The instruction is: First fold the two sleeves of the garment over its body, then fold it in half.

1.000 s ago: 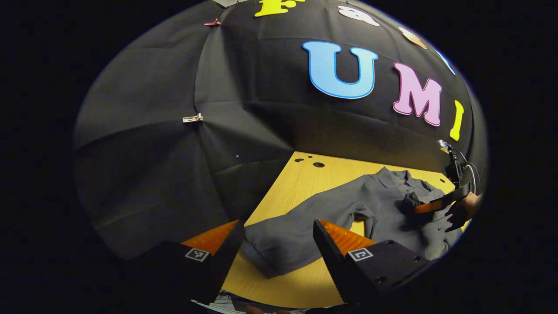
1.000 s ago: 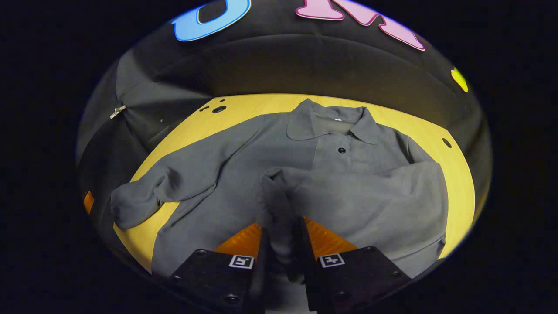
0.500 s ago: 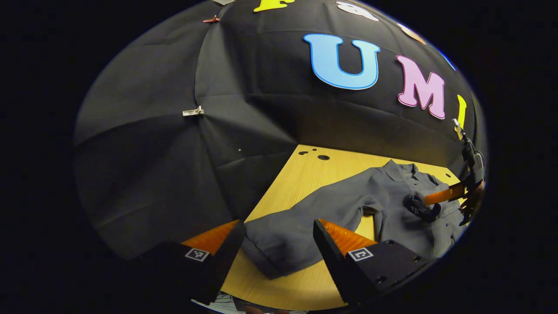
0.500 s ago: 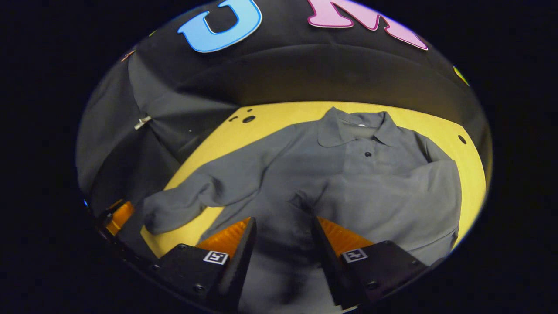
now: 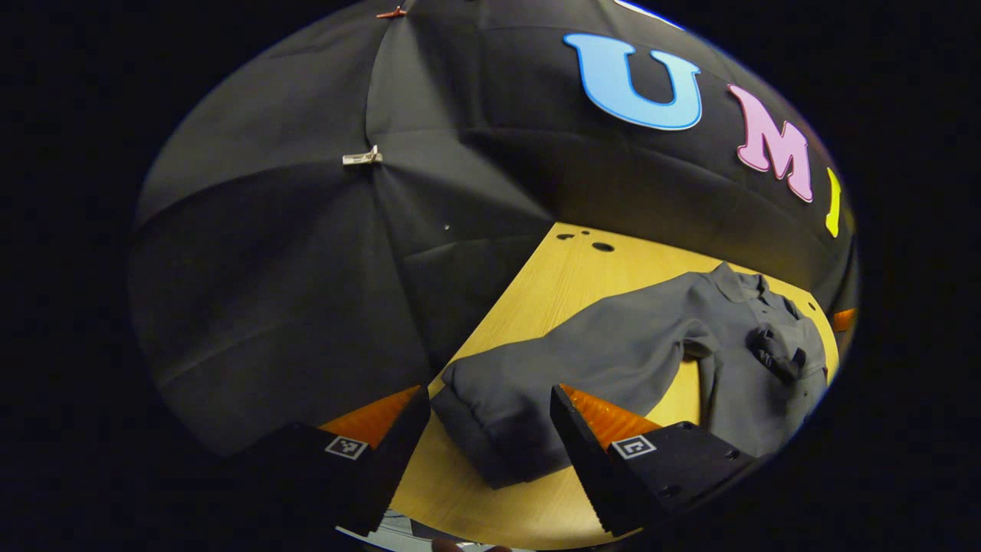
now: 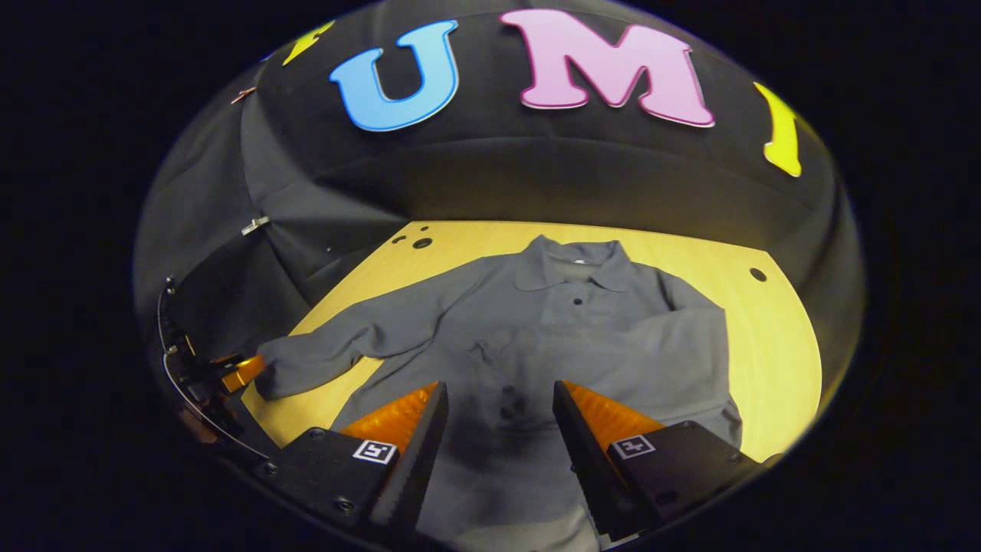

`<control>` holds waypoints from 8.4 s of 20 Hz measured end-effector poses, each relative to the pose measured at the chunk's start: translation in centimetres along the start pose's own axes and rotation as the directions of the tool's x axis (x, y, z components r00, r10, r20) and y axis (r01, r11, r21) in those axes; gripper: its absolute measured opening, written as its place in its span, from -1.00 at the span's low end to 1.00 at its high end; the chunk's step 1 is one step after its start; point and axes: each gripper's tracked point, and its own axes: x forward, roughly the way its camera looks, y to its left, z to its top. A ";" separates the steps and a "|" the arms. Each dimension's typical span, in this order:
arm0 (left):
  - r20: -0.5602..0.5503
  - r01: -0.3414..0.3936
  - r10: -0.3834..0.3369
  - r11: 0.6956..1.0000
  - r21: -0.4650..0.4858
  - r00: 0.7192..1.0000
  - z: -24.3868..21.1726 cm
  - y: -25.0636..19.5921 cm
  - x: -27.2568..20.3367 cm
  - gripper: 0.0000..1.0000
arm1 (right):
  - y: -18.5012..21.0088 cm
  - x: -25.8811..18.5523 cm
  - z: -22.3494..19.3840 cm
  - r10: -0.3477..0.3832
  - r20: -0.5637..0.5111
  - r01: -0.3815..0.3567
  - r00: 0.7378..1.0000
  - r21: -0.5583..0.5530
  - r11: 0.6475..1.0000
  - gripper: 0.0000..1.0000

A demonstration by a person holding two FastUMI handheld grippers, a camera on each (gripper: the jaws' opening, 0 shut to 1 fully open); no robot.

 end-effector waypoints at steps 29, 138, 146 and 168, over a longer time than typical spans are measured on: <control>-0.216 0.063 -0.038 0.992 0.110 0.976 -3.1 -0.9 3.8 -0.84 | -11.7 -6.2 -4.4 -0.179 -0.028 0.181 0.983 0.158 0.971 0.71; -0.503 0.401 -0.221 0.870 0.285 0.836 -16.1 -20.4 -11.6 0.96 | -22.5 -12.6 -23.2 -0.272 -0.388 0.330 0.880 0.089 0.940 0.77; -0.505 0.462 -0.269 0.833 0.306 0.820 -15.3 -22.8 -11.6 -0.89 | -20.7 -11.8 -22.5 -0.143 -0.420 0.217 0.896 0.134 0.967 -0.89; -0.151 0.469 -0.452 0.877 0.107 0.879 7.0 -29.5 -10.7 -0.95 | -21.6 -12.4 2.0 -0.086 0.127 0.049 0.988 0.269 0.962 -0.89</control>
